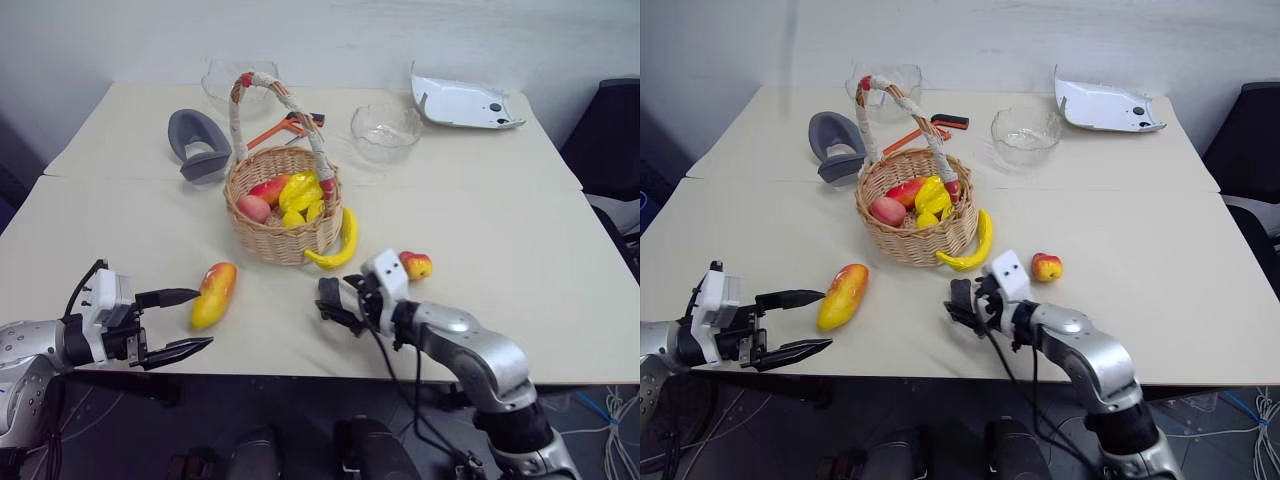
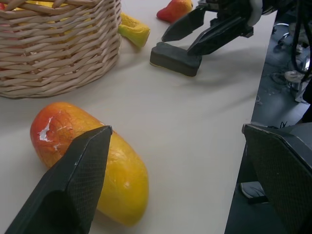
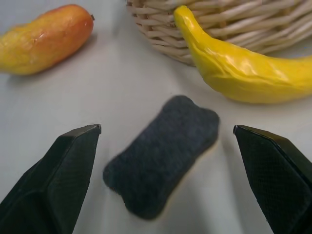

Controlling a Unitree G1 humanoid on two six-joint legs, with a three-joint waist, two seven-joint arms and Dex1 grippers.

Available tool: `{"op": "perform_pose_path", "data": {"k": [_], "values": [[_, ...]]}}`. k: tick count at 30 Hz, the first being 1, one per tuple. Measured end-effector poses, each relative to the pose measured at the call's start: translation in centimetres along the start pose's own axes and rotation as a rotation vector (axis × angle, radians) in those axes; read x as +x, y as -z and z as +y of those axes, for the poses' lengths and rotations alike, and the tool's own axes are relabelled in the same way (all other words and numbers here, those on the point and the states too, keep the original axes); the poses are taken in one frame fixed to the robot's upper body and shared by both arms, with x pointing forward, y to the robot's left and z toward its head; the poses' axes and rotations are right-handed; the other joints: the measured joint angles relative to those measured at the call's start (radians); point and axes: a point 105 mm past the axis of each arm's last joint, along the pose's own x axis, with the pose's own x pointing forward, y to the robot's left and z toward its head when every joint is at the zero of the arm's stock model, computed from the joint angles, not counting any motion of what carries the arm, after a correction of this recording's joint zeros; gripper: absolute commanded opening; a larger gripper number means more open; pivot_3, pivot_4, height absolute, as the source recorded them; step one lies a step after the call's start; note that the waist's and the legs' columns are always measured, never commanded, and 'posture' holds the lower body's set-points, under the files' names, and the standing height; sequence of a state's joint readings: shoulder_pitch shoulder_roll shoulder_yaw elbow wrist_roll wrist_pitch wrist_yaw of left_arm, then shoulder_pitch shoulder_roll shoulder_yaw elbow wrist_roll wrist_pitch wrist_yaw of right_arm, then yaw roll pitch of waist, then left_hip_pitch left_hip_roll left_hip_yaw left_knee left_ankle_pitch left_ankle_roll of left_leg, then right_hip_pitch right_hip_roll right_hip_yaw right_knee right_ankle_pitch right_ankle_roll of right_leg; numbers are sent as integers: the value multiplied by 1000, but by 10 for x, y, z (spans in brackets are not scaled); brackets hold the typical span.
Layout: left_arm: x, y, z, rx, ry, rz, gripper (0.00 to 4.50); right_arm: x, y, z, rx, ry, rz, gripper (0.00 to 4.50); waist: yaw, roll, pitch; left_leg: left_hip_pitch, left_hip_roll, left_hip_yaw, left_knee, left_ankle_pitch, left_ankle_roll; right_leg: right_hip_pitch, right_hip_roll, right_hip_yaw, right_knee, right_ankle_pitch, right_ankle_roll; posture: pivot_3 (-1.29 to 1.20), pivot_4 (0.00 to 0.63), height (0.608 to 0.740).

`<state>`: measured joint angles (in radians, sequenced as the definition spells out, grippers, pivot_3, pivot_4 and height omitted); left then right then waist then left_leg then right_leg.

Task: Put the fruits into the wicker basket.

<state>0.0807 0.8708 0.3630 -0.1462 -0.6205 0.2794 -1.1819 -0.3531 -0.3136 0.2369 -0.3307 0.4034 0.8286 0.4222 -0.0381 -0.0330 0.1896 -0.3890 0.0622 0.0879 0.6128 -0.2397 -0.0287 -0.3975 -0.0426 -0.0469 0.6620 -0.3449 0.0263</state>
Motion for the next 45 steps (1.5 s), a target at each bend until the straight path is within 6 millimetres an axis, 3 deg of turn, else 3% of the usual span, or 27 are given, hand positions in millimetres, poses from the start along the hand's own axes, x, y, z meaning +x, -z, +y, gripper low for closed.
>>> {"op": "perform_pose_path", "data": {"k": [3,7,8,11,17,19,20,25,30,33,36,38,43,44,45], "values": [[0,1,0,9,-5,2,4500,7,6,-7,-33,24,48,4461,1,0,0,0,0,0,0,0,0,0,0,0,0,0,0,0,150,740],[1,1,1,31,-16,-4,4500,19,6,3,-52,-42,93,4461,0,-1,-1,0,0,1,0,0,0,0,0,0,0,0,0,0,150,740],[1,1,1,36,-17,-4,4500,20,5,4,-53,-50,100,4288,-1,-1,-1,0,0,1,0,0,0,0,0,0,0,0,0,0,150,740],[1,0,3,54,-19,-2,4500,20,6,5,-30,-62,111,3553,-3,-2,-1,1,0,0,0,0,0,1,0,0,0,0,0,0,150,740],[3,-5,7,80,-24,-25,4500,16,13,21,54,-190,92,1447,-5,-2,-1,1,0,0,0,0,0,1,0,0,-1,0,0,0,150,740],[8,-7,8,85,-12,-38,4500,6,18,21,59,-230,92,763,-1,-1,-1,0,0,1,0,0,0,1,0,0,-1,0,0,0,150,740],[10,-8,8,83,-6,-44,4500,-1,19,20,61,-245,91,658,2,-1,-1,0,0,1,0,-1,0,1,0,0,-2,0,1,0,150,740],[31,-15,0,82,84,-80,4500,-55,9,10,50,-293,51,658,11,-1,-1,-2,0,1,0,-1,1,1,0,0,-4,1,1,0,150,740],[53,-36,-12,87,171,-167,4500,-131,-15,-33,83,-119,-23,658,13,-1,0,0,0,1,0,-1,1,2,0,0,-4,1,2,0,150,740],[64,-44,-11,92,190,-198,4500,-177,-15,-80,69,123,12,658,9,-1,0,1,0,2,0,-1,1,3,2,1,-4,1,2,0,150,740],[73,-50,-12,109,216,-223,4500,-214,1,-135,76,365,90,658,6,-1,0,3,0,5,0,-1,1,3,4,5,-4,1,2,0,150,740],[78,-53,-12,118,227,-235,4500,-229,11,-166,71,475,138,658,4,-1,0,3,0,7,1,0,1,3,5,7,-4,1,3,0,150,740],[81,-52,-7,121,219,-231,4500,-233,38,-204,59,564,244,658,1,1,1,3,3,8,1,0,-1,0,11,15,-3,2,5,0,150,740],[81,-52,-6,128,217,-228,4500,-235,38,-210,56,587,250,1414,1,3,2,3,3,9,1,1,-2,0,12,16,-3,2,5,0,150,740],[82,-52,-6,131,216,-227,4500,-235,38,-214,46,596,255,1659,2,4,2,3,3,10,1,1,-3,0,12,18,-3,2,5,0,150,740]]}}
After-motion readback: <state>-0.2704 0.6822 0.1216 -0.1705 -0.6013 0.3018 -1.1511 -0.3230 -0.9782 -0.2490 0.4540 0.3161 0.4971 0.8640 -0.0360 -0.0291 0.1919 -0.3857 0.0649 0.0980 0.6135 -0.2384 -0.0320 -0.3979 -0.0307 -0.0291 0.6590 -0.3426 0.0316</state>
